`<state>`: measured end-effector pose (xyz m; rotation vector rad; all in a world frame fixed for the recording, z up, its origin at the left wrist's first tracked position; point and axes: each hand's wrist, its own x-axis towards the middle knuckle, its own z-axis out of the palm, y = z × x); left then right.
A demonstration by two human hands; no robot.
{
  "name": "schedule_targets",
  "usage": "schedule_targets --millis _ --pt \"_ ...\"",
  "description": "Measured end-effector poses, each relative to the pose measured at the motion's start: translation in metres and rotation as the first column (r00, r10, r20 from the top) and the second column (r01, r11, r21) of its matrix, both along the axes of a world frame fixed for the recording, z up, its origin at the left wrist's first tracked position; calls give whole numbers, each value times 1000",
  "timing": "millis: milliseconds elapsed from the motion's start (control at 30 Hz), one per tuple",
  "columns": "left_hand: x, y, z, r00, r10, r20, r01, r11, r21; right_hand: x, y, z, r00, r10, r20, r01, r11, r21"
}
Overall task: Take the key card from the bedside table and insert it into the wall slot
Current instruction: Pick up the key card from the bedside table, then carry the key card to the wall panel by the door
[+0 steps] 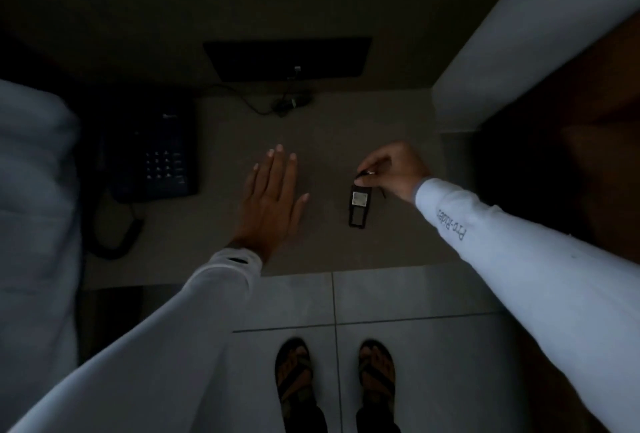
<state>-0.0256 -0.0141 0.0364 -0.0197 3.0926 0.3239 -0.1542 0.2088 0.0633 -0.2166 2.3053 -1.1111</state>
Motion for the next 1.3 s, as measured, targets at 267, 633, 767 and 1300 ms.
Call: schedule_targets --millis 267,633,767,1300 --pt "-44 -13 175 966 -68 -249 35 990 -137 -31 -2 179 984 -76 -164 80 997 16" --pt "-90 26 498 762 -131 -634 8 981 -192 -42 43 517 907 -126 -401 104 992 -76" --pt "-93 51 593 672 -167 -721 39 981 -191 -23 71 623 844 -137 -519 129 990 -52" --pt "-67 211 803 316 -342 -885 348 910 -227 119 216 837 522 -200 -829 445 893 64"
